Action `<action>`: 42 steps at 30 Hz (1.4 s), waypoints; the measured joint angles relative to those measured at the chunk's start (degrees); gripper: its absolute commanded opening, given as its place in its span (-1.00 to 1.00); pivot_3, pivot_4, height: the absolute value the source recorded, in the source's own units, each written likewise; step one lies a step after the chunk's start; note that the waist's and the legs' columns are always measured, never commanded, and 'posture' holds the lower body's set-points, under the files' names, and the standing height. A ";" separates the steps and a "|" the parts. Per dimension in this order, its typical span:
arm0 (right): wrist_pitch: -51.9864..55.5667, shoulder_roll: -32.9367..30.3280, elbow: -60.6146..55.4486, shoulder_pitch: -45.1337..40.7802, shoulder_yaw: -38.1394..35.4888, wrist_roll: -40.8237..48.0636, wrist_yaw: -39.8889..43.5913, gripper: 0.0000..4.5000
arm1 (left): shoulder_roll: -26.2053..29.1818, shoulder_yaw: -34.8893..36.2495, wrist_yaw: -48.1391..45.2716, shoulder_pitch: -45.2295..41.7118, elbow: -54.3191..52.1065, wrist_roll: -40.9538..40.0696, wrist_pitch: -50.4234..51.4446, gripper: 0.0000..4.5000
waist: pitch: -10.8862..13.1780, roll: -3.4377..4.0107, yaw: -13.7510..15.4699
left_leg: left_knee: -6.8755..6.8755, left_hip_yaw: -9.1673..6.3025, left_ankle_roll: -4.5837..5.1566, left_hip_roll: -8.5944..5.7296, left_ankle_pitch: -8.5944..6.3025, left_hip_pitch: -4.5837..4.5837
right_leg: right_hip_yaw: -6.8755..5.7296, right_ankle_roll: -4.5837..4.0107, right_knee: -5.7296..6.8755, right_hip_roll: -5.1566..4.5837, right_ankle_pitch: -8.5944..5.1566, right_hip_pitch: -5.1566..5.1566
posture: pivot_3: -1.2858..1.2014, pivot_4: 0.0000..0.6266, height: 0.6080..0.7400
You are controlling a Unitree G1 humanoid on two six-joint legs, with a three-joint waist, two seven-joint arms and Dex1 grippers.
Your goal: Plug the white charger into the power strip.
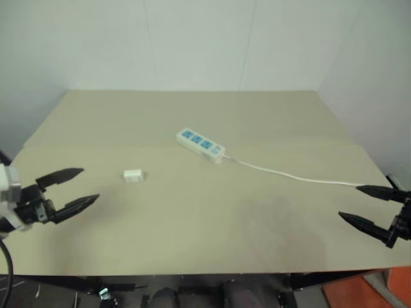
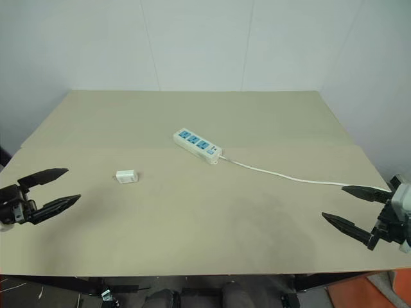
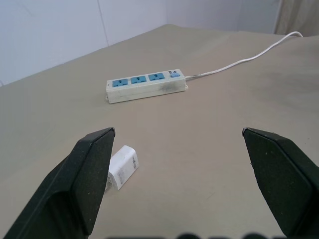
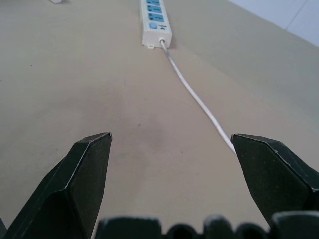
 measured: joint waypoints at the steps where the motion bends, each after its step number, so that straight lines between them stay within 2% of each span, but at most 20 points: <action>1: 0.00 0.00 0.00 0.00 0.03 -0.01 0.00 1.00 | 0.00 0.00 0.00 0.00 0.00 0.00 0.00 0.98 | 0.00 0.00 0.01 | 0.00 0.00 0.00 0.00 0.00 0.00 | 0.00 0.00 0.00 0.00 0.00 0.00 | 0.03 -0.52 1.00; 22: -0.56 3.33 -4.40 6.23 -1.73 0.02 -2.51 1.00 | 1.00 -5.08 -2.33 -8.28 6.76 1.35 -2.15 0.98 | 0.01 -0.02 0.07 | -0.16 0.00 0.00 -0.07 0.00 -0.05 | -0.01 0.04 -0.06 -0.05 -0.03 -0.06 | 0.03 -0.52 1.00; 42: -1.11 3.39 -3.56 4.06 -1.10 0.02 -1.97 1.00 | 1.11 -5.22 -2.76 -7.14 7.41 2.17 -2.71 0.98 | 0.01 -0.02 0.05 | -0.46 0.00 0.00 -0.07 0.00 -0.04 | -0.02 0.04 -0.31 -0.06 -0.03 -0.06 | 0.03 -0.52 1.00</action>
